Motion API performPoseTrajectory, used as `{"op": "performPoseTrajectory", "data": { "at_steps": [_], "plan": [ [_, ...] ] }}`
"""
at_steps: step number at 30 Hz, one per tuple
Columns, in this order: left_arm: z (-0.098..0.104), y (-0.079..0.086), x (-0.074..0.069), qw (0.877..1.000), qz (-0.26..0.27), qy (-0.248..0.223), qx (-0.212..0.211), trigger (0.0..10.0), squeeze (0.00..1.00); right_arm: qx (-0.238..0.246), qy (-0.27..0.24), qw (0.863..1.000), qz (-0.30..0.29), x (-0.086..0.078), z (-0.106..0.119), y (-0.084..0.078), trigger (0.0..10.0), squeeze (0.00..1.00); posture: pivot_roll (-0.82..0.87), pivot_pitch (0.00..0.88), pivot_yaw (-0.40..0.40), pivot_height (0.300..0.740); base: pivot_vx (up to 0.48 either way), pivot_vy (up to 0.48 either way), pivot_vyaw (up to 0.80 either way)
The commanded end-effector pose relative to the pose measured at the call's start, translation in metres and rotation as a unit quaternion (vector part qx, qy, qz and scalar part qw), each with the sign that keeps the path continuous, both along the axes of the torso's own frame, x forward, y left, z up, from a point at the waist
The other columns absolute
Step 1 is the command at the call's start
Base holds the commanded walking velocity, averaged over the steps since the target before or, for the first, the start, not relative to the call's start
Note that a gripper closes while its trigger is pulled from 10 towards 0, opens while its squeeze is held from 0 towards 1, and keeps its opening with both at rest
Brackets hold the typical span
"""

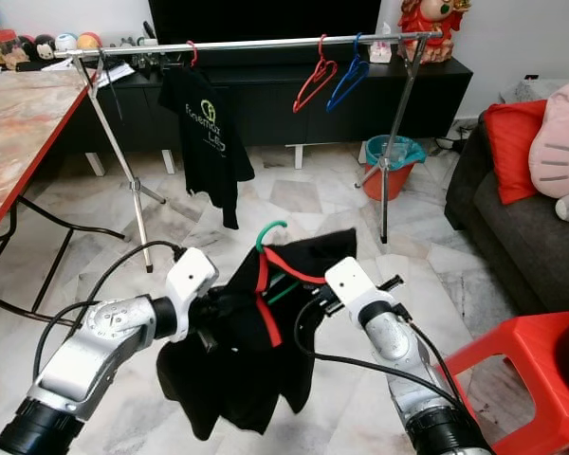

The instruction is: Hang hanger

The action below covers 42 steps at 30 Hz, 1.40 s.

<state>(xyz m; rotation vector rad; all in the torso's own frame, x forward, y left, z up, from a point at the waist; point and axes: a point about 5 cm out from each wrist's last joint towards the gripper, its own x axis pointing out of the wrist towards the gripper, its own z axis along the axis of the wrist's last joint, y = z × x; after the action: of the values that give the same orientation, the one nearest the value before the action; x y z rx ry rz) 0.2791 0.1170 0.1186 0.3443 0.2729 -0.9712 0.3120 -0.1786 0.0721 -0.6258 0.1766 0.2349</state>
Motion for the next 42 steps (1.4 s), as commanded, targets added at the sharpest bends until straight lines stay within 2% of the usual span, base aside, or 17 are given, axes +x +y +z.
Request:
{"op": "performPoseTrajectory", "data": {
  "at_steps": [1,5,10,13,16,20,22,27,28,29,30,31,33,36,38,41,42],
  "plan": [
    [-0.007,0.008,-0.008,0.998,-0.041,0.004,0.052,10.0,0.00,-0.007,-0.005,1.000,-0.002,0.004,0.005,-0.005,0.0,0.00,0.10,0.000,0.008,0.732,0.000,0.000,0.00],
    [-0.010,0.017,-0.015,0.992,-0.084,0.004,0.089,10.0,0.00,-0.009,0.002,1.000,0.002,0.005,0.004,-0.006,0.0,0.00,0.10,0.000,0.007,0.732,0.000,0.000,0.00],
    [-0.009,0.042,-0.027,0.976,-0.153,0.017,0.152,10.0,0.00,-0.020,0.031,0.999,0.023,0.004,-0.002,-0.006,0.0,0.00,0.11,0.000,0.004,0.732,0.000,0.000,0.00],
    [-0.005,0.048,-0.025,0.977,-0.154,0.001,0.150,10.0,0.00,-0.045,0.054,0.996,0.051,0.001,-0.007,-0.005,0.0,0.00,0.11,0.000,0.003,0.732,0.000,0.000,0.00],
    [0.000,0.055,-0.016,0.980,-0.130,-0.023,0.149,10.0,0.00,-0.062,0.075,0.993,0.061,-0.002,-0.012,-0.007,0.0,0.00,0.11,0.000,0.002,0.732,0.000,0.000,0.00],
    [0.010,0.066,-0.016,0.981,-0.132,-0.024,0.139,10.0,0.00,-0.068,0.118,0.990,0.043,-0.008,-0.022,-0.022,0.0,0.00,0.11,0.000,-0.002,0.732,0.000,0.000,0.00],
    [0.015,0.069,-0.013,0.978,-0.137,-0.048,0.147,10.0,0.00,-0.081,0.145,0.986,0.018,-0.011,-0.029,-0.033,0.0,0.00,0.11,0.000,-0.003,0.732,0.000,0.000,0.00],
    [0.024,0.065,-0.014,0.975,-0.168,-0.068,0.129,10.0,0.00,-0.086,0.173,0.981,-0.007,-0.014,-0.036,-0.045,0.0,0.00,0.11,0.000,-0.004,0.732,0.000,0.000,0.00],
    [0.026,0.063,-0.018,0.969,-0.201,-0.065,0.129,10.0,0.00,-0.091,0.182,0.979,-0.006,-0.017,-0.038,-0.048,0.0,0.00,0.11,0.000,-0.009,0.732,0.000,0.000,0.00],
    [0.023,0.065,-0.024,0.959,-0.237,-0.046,0.150,10.0,0.00,-0.094,0.188,0.978,0.001,-0.018,-0.040,-0.051,0.0,0.00,0.11,0.000,-0.012,0.732,0.000,0.000,0.00],
    [0.023,0.065,-0.024,0.959,-0.237,-0.046,0.150,10.0,0.00,-0.094,0.188,0.978,0.001,-0.018,-0.040,-0.051,0.0,0.00,0.11,0.000,-0.012,0.732,0.000,0.000,0.00],
    [0.020,0.067,-0.028,0.950,-0.258,-0.030,0.174,10.0,0.00,-0.096,0.193,0.976,0.006,-0.019,-0.040,-0.052,0.0,0.00,0.11,0.000,-0.014,0.732,0.000,0.000,0.00],
    [0.017,0.070,-0.030,0.941,-0.275,-0.016,0.197,10.0,0.00,-0.099,0.198,0.975,0.008,-0.020,-0.040,-0.053,0.0,0.00,0.11,0.000,-0.019,0.732,0.000,0.000,0.00],
    [0.011,0.079,-0.032,0.910,-0.317,0.012,0.266,10.0,0.00,-0.104,0.206,0.973,0.013,-0.021,-0.041,-0.057,0.0,0.00,0.11,0.000,-0.025,0.732,0.000,0.000,0.00],
    [0.010,0.084,-0.032,0.895,-0.331,0.022,0.297,10.0,0.00,-0.106,0.207,0.972,0.015,-0.022,-0.041,-0.058,0.0,0.00,0.10,0.000,-0.026,0.732,0.000,0.000,0.00],
    [0.014,0.081,-0.030,0.899,-0.337,0.021,0.279,10.0,0.00,-0.106,0.210,0.972,0.016,-0.023,-0.041,-0.060,0.0,0.00,0.10,0.000,-0.027,0.732,0.000,0.000,0.00],
    [0.016,0.083,-0.029,0.894,-0.343,0.024,0.287,10.0,0.00,-0.107,0.212,0.971,0.016,-0.023,-0.041,-0.061,0.0,0.00,0.10,0.000,-0.028,0.732,0.000,0.000,0.00]
  ]
}}
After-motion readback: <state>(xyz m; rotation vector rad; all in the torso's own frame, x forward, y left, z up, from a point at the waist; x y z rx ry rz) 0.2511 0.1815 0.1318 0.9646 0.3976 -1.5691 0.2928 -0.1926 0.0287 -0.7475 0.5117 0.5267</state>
